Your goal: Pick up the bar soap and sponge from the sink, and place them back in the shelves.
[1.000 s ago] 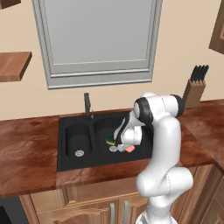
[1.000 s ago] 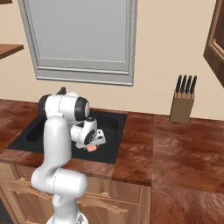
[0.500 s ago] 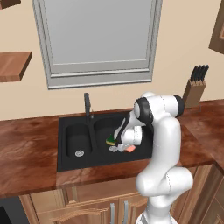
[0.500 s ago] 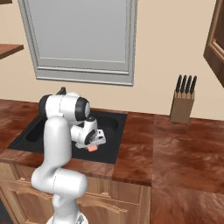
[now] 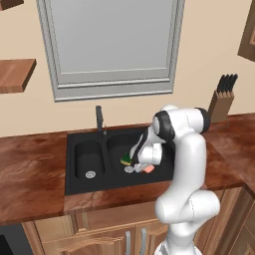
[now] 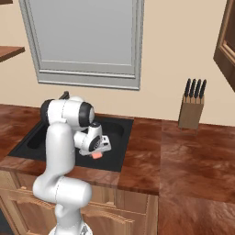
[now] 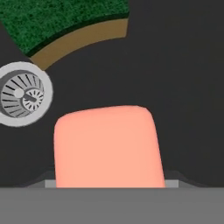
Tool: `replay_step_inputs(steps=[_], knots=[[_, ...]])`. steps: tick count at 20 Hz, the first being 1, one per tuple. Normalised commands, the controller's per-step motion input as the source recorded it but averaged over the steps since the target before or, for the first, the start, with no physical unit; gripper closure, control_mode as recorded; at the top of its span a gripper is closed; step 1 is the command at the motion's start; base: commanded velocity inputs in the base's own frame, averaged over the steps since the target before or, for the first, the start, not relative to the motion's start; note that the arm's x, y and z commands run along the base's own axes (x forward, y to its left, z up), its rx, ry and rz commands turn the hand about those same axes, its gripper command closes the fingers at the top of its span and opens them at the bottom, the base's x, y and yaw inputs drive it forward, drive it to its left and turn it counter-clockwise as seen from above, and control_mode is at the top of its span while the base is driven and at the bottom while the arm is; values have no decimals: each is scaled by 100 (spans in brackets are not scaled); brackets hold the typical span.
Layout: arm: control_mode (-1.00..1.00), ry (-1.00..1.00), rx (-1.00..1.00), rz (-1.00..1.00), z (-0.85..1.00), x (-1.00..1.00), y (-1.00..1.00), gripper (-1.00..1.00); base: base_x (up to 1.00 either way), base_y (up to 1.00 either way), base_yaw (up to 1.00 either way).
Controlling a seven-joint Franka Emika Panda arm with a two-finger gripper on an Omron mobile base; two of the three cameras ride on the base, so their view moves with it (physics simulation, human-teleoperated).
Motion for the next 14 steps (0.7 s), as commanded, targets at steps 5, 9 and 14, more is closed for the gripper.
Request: replay_step_inputs(steps=[5,9,14], knots=[[-100,0,0,0,42,0,-3,100,0,0,0],[-100,0,0,0,65,0,-7,100,0,0,0],[-100,0,0,-4,75,-10,-6,100,0,0,0]])
